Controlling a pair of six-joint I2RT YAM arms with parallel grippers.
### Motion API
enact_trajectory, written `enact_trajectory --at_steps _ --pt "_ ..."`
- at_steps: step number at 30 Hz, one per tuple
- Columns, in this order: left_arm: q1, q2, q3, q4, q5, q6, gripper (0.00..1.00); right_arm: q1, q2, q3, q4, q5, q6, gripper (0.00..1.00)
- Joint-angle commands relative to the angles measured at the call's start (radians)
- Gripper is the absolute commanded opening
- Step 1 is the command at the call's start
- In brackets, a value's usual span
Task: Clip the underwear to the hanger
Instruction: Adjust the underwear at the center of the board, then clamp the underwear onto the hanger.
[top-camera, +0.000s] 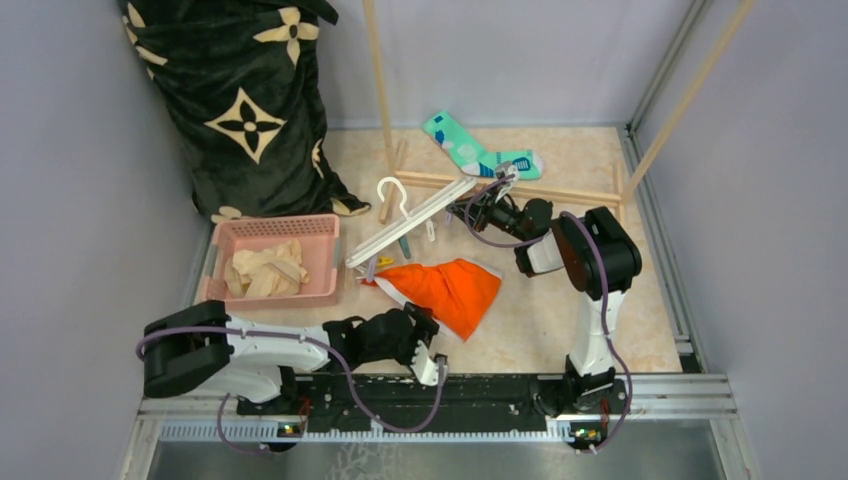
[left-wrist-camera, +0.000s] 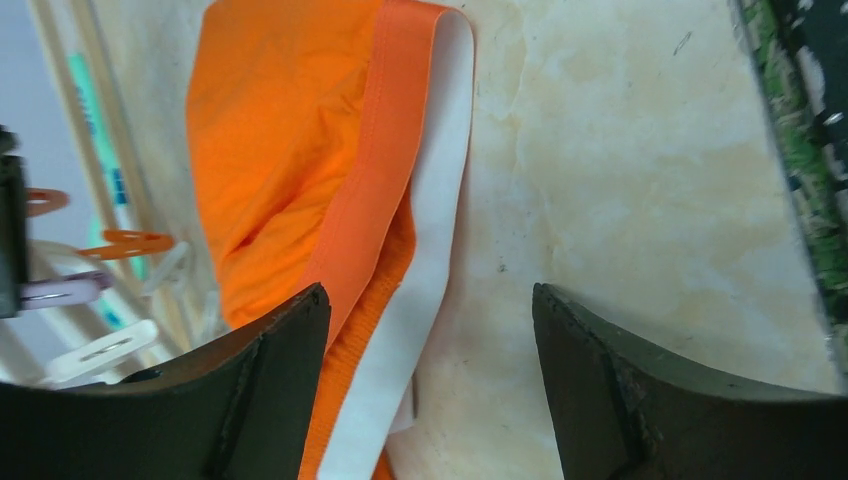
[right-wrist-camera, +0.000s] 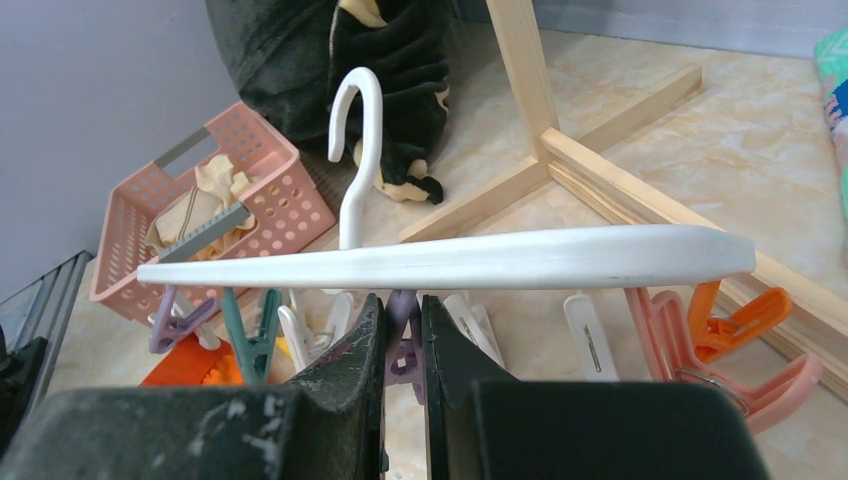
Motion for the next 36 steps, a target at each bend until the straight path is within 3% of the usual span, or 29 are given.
enact_trajectory --at_steps 1,4,10,13,18,29,36 --pt "-0.043 0.047 -0.09 0.265 -0.174 0.147 0.8 0.007 0.011 0.039 0.118 -0.008 0.009 0.0" --pt "-0.057 0.132 -0.098 0.378 -0.249 0.182 0.8 0.007 0.013 0.038 0.125 -0.008 0.012 0.0" --pt "-0.052 0.235 -0.085 0.459 -0.232 0.189 0.77 0.007 0.013 0.034 0.125 -0.008 0.006 0.0" --pt "-0.039 0.239 -0.049 0.456 -0.207 0.168 0.71 0.007 0.015 0.037 0.128 -0.008 0.008 0.0" --pt "0.017 0.219 0.062 0.341 -0.082 0.094 0.53 0.007 0.016 0.03 0.137 -0.008 0.013 0.0" --pt "0.163 0.201 0.235 0.009 0.232 0.004 0.5 0.007 0.015 0.025 0.143 -0.005 0.016 0.0" --pt "0.199 0.246 0.28 -0.088 0.284 -0.004 0.52 0.006 0.016 0.027 0.147 -0.006 0.021 0.0"
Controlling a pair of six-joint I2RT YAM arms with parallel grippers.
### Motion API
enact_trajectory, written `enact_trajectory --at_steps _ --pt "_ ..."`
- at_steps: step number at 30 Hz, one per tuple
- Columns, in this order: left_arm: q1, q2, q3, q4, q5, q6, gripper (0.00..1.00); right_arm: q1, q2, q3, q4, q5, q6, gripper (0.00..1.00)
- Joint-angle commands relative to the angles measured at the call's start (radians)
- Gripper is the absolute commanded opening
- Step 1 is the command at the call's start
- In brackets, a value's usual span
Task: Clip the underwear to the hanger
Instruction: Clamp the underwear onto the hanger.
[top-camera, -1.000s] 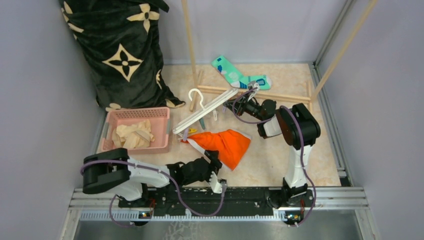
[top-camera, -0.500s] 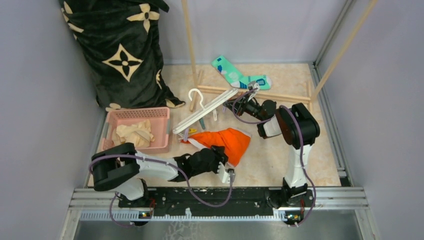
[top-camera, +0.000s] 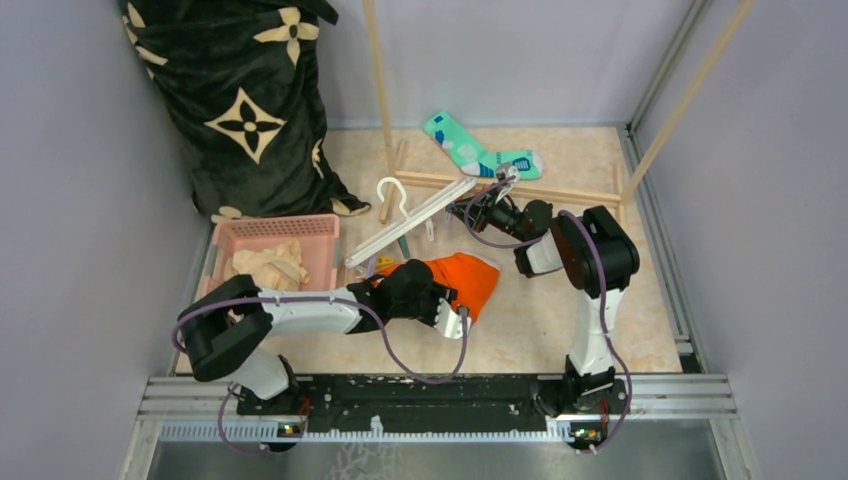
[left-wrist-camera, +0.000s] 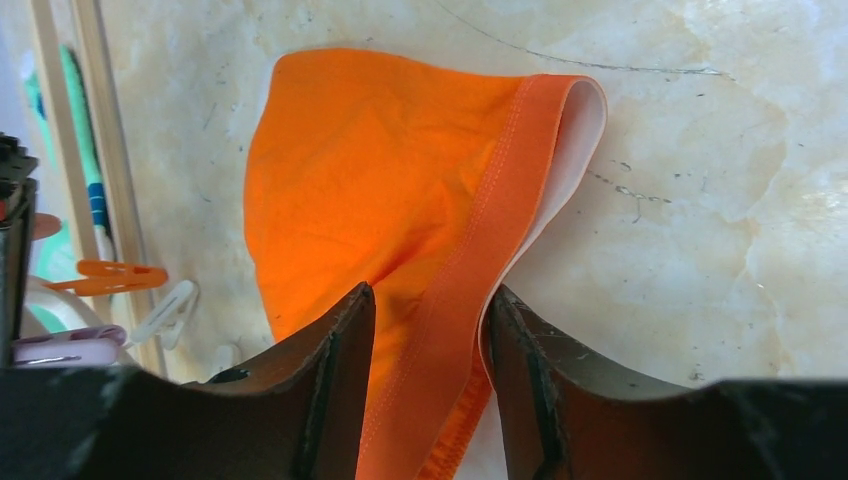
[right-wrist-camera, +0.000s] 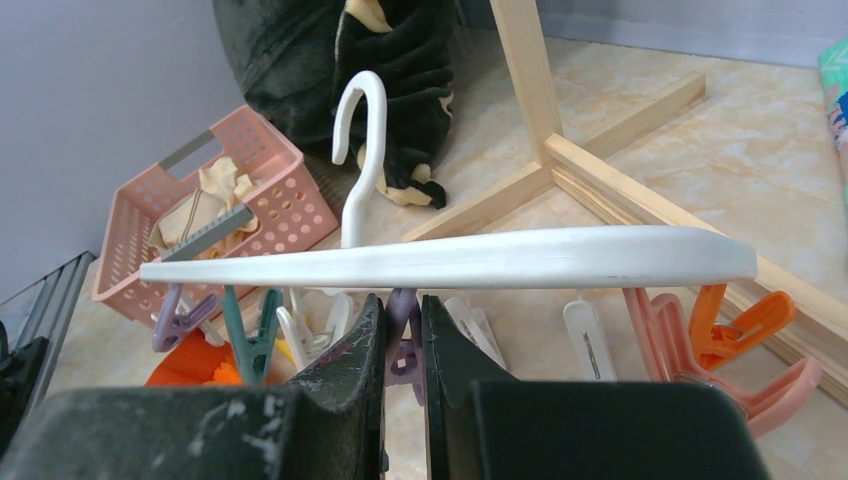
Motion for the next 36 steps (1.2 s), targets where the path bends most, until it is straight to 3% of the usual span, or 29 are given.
enact_trajectory --at_steps 1,5,15,23,31,36 --pt "0.005 0.03 0.02 -0.087 0.073 -0.017 0.52 0.006 -0.004 0.025 0.101 -0.003 0.01 0.0" --pt "0.006 0.056 0.001 -0.051 0.039 -0.025 0.51 0.006 -0.005 0.022 0.105 -0.006 0.009 0.0" --pt "0.006 0.122 0.039 0.001 -0.016 -0.043 0.36 0.006 -0.011 0.021 0.107 -0.007 0.011 0.0" --pt "0.013 0.097 0.089 -0.025 -0.06 -0.097 0.01 0.006 -0.012 0.018 0.108 -0.011 0.014 0.0" --pt "0.12 0.015 0.247 -0.235 0.149 -0.373 0.0 0.007 -0.09 0.004 0.058 -0.007 0.018 0.0" --pt "0.159 0.031 0.299 -0.306 0.258 -0.449 0.0 0.026 -0.165 -0.014 -0.073 -0.033 -0.002 0.0"
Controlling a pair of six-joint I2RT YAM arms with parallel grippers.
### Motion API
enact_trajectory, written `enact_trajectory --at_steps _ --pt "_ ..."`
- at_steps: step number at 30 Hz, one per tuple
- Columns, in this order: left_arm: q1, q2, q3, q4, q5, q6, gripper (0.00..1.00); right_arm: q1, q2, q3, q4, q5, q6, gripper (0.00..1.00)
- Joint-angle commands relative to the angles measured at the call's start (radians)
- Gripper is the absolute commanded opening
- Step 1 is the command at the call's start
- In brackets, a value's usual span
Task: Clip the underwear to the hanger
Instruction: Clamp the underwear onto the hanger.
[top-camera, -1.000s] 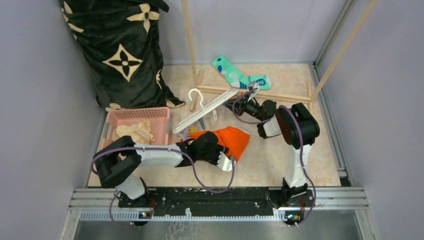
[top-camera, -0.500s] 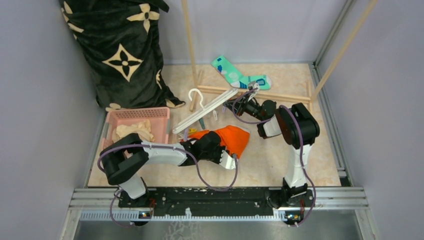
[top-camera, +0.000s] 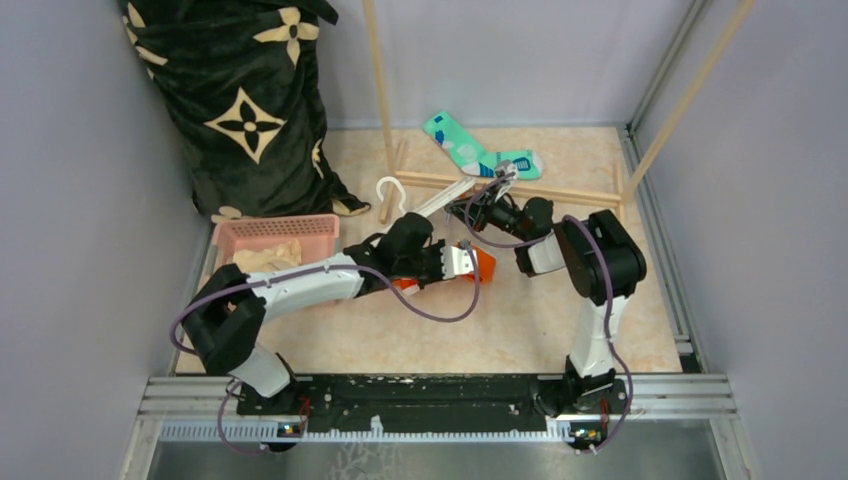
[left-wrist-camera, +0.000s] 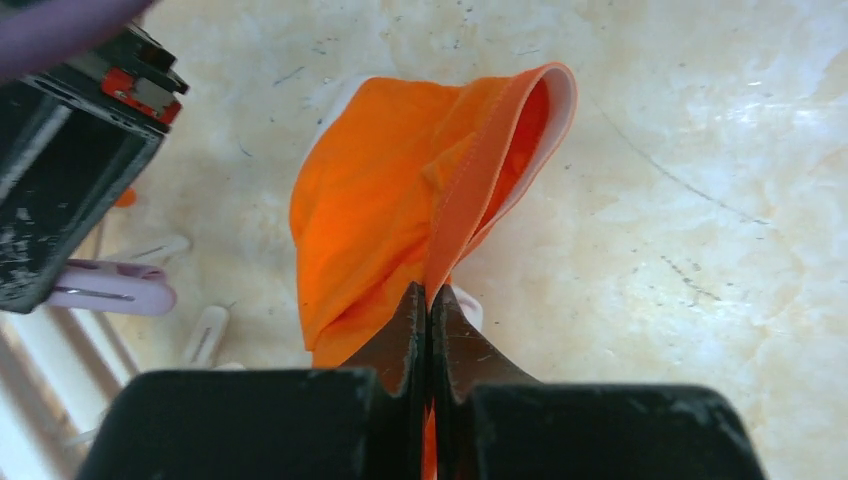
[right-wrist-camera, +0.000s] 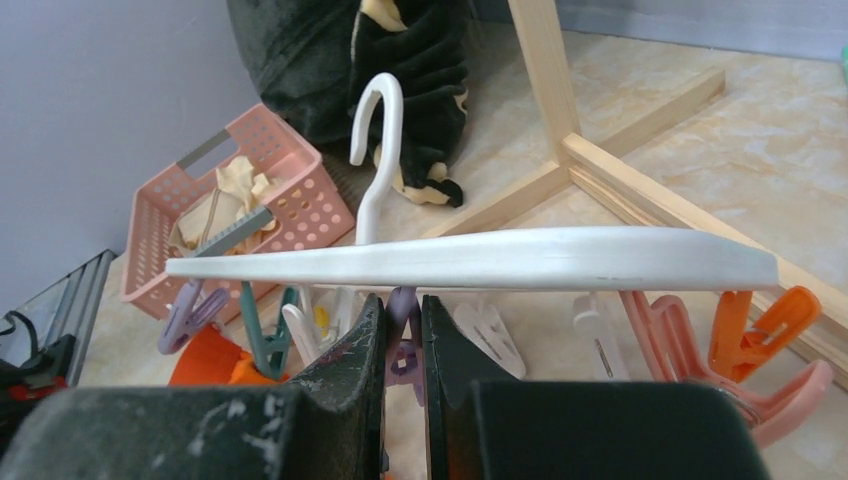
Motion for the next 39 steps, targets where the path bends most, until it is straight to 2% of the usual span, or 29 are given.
enact_trajectory --at_steps 1,5,12,15,20,23,32,39 --pt "0.023 -0.001 0.049 -0.115 0.156 -0.129 0.0 0.025 -0.138 -0.014 -0.052 -0.033 -0.014 0.0" --pt "0.053 0.023 0.114 -0.194 0.254 -0.171 0.0 0.04 -0.238 -0.038 -0.219 -0.053 -0.029 0.0" --pt "0.076 0.0 0.116 -0.201 0.266 -0.248 0.0 0.063 -0.469 0.025 -0.808 0.085 -0.155 0.0" --pt "0.088 -0.047 0.09 -0.178 0.279 -0.274 0.0 0.065 -0.529 0.02 -0.916 0.103 -0.162 0.0" --pt "0.101 -0.127 0.06 -0.178 0.299 -0.312 0.0 0.065 -0.605 0.008 -0.99 0.154 -0.126 0.0" --pt "0.103 -0.14 0.04 -0.198 0.303 -0.338 0.0 0.069 -0.645 -0.024 -0.947 0.153 -0.087 0.0" --pt "0.105 -0.092 0.049 -0.28 0.304 -0.319 0.0 0.078 -0.741 -0.062 -0.899 0.105 -0.037 0.0" --pt "0.109 -0.029 0.119 -0.325 0.28 -0.329 0.0 0.089 -0.818 -0.069 -0.98 0.082 -0.059 0.0"
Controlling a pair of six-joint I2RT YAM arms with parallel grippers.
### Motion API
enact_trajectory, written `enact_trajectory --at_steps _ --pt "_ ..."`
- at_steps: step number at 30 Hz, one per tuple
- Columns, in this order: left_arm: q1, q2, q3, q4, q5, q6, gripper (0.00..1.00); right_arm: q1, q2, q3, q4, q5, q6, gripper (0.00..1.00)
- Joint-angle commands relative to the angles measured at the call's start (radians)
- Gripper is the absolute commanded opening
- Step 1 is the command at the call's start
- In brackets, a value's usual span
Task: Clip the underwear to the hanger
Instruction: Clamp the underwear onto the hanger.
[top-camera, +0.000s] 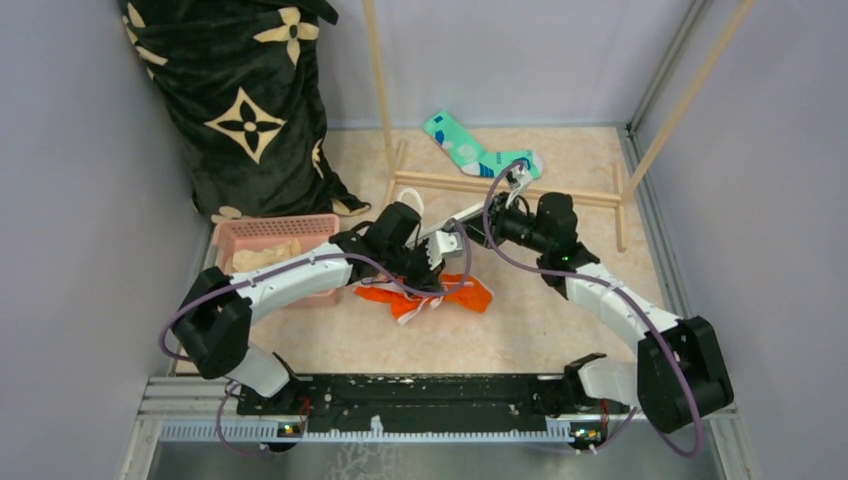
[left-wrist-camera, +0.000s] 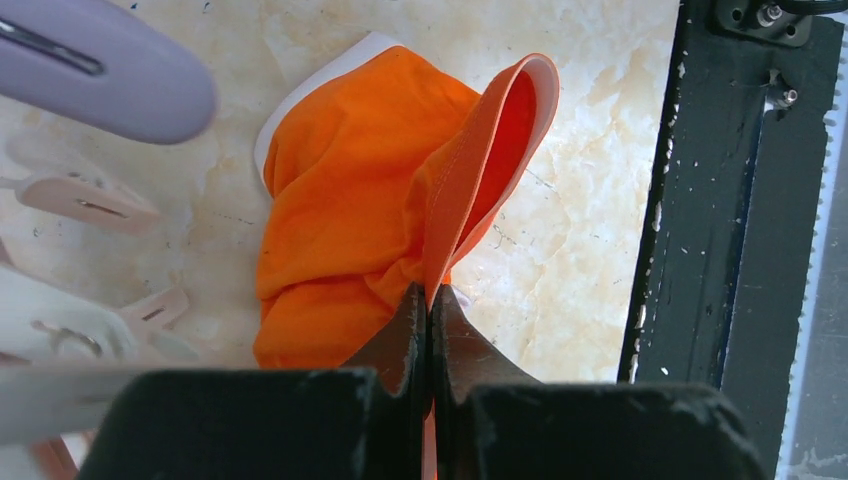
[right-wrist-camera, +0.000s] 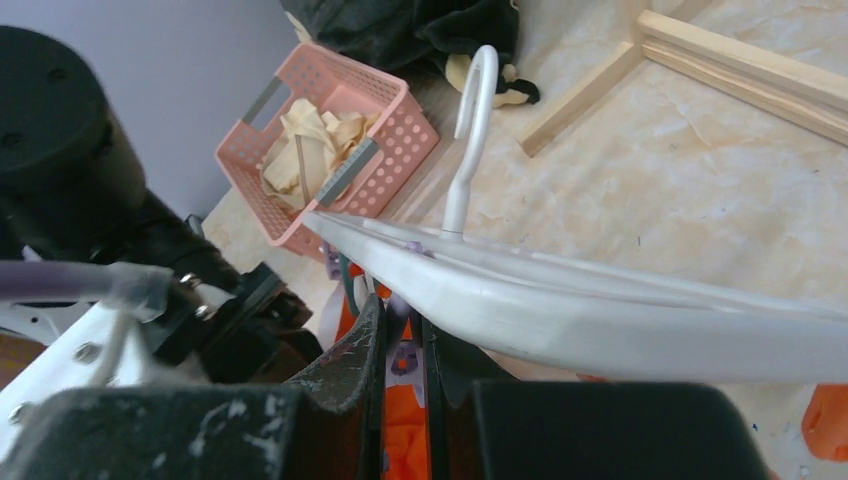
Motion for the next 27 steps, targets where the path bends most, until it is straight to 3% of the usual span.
enact_trajectory --at_steps 1,27 --pt "0.008 0.032 0.066 -0.043 0.0 -0.009 0.0 0.012 -0.079 0.005 0.019 -0.04 -0.01 0.0" --pt "0.046 0.014 0.089 -0.055 0.121 0.004 0.0 0.037 -0.146 -0.086 0.013 -0.178 -0.091 0.0"
